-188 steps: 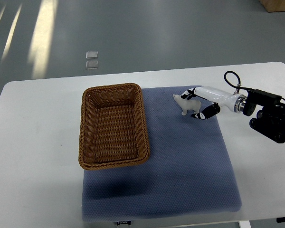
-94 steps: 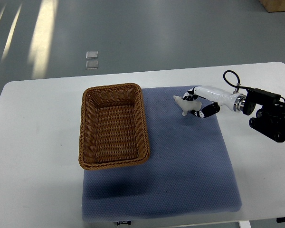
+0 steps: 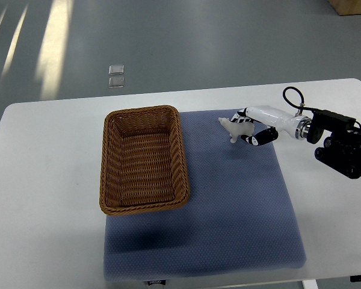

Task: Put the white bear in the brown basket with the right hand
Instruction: 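Lift the bear and carry it over the brown wicker basket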

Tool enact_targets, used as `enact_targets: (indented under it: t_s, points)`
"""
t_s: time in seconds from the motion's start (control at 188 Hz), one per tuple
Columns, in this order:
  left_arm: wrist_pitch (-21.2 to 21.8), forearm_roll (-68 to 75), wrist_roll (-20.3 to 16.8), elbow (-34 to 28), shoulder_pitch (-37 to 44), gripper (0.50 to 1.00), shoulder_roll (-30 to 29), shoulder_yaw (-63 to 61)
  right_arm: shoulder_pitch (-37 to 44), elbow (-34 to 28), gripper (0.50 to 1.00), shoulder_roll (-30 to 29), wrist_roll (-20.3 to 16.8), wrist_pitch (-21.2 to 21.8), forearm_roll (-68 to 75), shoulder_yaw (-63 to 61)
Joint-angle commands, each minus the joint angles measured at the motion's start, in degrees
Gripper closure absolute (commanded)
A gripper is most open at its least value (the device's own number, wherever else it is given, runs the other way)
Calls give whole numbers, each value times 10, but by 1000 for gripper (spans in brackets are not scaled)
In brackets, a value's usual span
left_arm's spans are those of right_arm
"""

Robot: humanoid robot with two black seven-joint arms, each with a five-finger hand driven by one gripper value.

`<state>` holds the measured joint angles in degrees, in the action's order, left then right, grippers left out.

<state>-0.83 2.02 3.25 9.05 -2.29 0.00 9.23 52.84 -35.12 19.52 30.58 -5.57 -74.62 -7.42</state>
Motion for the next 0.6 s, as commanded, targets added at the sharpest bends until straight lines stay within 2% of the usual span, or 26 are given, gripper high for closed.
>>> enact_targets:
  t_s: [0.0,0.314,0.596]
  points:
    - [0,0,0,0,0,500,0,0,15,-9,1000,-1,1,-7,1,-1]
    - [0,0,0,0,0,500,0,0,107,-40,1000,-7,7,1,-5,16]
    - [0,0,0,0,0,500,0,0,177,-50,1000,-111,5,11,-13,64]
